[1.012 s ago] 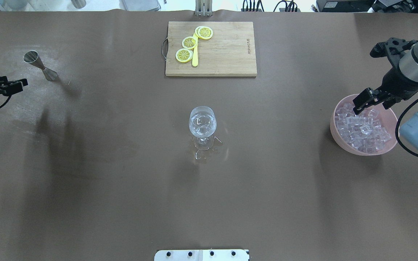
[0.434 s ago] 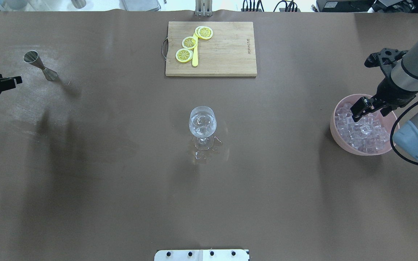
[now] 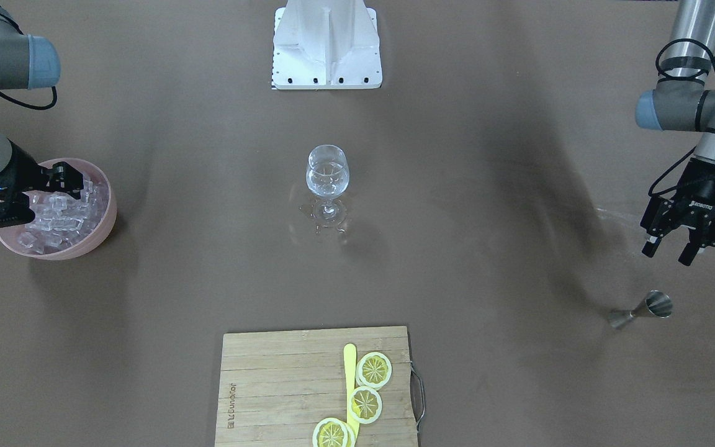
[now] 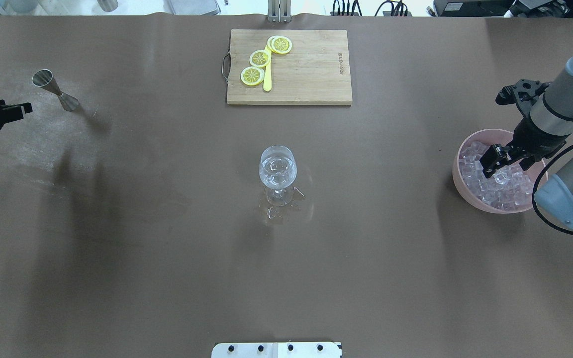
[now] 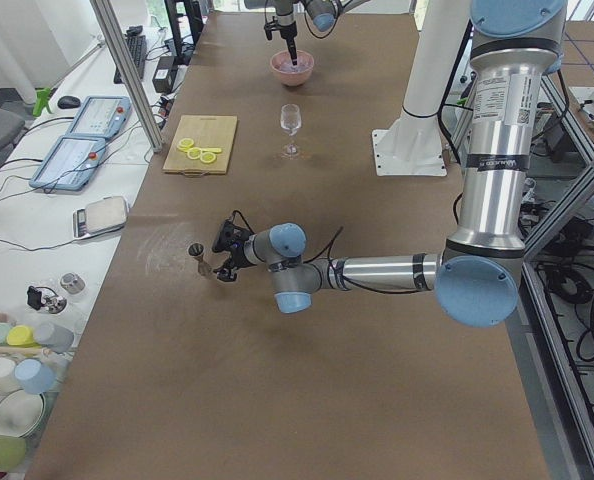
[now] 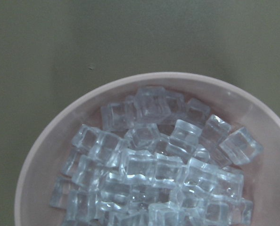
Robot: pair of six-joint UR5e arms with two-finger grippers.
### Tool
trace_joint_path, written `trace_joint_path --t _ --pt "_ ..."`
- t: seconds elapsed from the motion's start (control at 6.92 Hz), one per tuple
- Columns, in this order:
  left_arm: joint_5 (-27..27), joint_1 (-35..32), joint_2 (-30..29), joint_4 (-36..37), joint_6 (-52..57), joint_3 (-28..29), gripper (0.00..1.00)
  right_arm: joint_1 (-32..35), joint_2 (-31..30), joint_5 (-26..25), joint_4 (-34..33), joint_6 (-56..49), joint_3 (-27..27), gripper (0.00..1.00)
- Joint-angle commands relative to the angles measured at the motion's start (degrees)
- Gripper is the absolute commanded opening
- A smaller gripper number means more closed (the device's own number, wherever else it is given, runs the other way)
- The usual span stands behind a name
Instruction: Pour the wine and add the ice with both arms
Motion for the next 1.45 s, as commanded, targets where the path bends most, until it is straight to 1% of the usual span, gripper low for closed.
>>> trace_joint_path --t 0.0,0.14,0.58,0.87,1.01,1.16,1.3 --pt "0.0 -0.1 0.1 -0.1 0.1 0.0 0.79 -0.5 0.4 0.0 0.0 -0.3 -0.6 0.77" --pt "0.0 -0.1 0.4 -0.5 0.1 0.0 0.79 -0.5 0.3 0.0 0.0 -0.4 -0.7 0.69" --pt "0.0 -0.5 0.4 -0.7 0.2 0.0 0.79 -0.5 0.2 0.0 0.0 -0.4 -1.4 0.67" --pt "-0.4 -0.6 0.0 -0.2 0.2 -0.5 0.79 -0.5 0.1 0.0 0.0 -0.5 -1.6 0.21" --pt "-1.5 -1.3 0.1 0.4 0.2 -1.9 0.78 -0.5 0.1 0.1 0.0 -0.4 -1.8 0.09" --pt "-2.9 -2.7 0.0 1.0 0.2 -1.9 0.78 -0.5 0.3 0.5 0.0 -0.6 -1.7 0.00" --pt "-3.0 -2.9 0.0 1.1 0.2 -1.9 0.78 -0.5 0.3 0.6 0.0 -1.8 -1.8 0.00"
